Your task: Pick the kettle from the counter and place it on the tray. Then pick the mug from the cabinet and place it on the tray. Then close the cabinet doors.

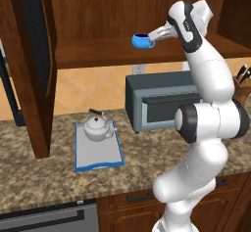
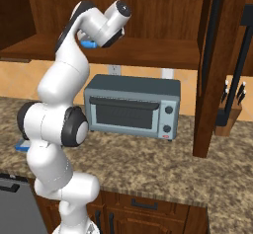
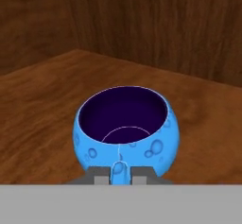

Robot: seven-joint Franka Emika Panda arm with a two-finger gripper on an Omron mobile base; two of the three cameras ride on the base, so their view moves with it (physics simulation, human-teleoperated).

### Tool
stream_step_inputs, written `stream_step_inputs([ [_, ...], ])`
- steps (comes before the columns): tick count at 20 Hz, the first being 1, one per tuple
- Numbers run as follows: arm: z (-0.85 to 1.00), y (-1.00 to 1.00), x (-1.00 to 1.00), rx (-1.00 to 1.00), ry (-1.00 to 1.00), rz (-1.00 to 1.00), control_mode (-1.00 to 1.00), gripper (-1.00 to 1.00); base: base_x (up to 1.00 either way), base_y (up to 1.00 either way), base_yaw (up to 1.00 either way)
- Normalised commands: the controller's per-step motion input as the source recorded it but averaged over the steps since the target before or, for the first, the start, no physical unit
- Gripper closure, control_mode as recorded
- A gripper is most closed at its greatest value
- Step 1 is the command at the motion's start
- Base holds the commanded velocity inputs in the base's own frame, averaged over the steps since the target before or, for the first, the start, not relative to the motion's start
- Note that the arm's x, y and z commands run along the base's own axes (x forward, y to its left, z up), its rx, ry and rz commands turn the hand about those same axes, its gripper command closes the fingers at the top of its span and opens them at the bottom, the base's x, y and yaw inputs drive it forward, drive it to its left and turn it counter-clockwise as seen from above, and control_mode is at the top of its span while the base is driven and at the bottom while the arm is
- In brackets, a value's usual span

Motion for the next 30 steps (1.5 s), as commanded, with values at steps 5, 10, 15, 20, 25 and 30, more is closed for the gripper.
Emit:
stream_step_inputs([
  [5,0.0,0.0,-0.03,0.0,-0.03,0.04,-1.0,1.0,0.0,0.0,0.0],
  [10,0.0,0.01,-0.18,0.0,-0.07,0.03,-1.0,1.0,0.0,0.0,0.0],
  [15,0.0,0.08,-0.57,0.0,-0.08,0.02,-1.0,1.0,0.0,0.0,0.0],
  [20,0.0,0.21,-0.95,0.0,-0.08,0.01,-1.0,1.0,0.0,0.0,0.0],
  [25,0.0,0.38,-1.0,0.0,-0.11,0.0,-1.0,1.0,0.0,0.0,0.0],
  [30,-0.02,0.44,-1.0,0.0,-0.04,0.0,-1.0,1.0,0.0,0.0,0.0],
])
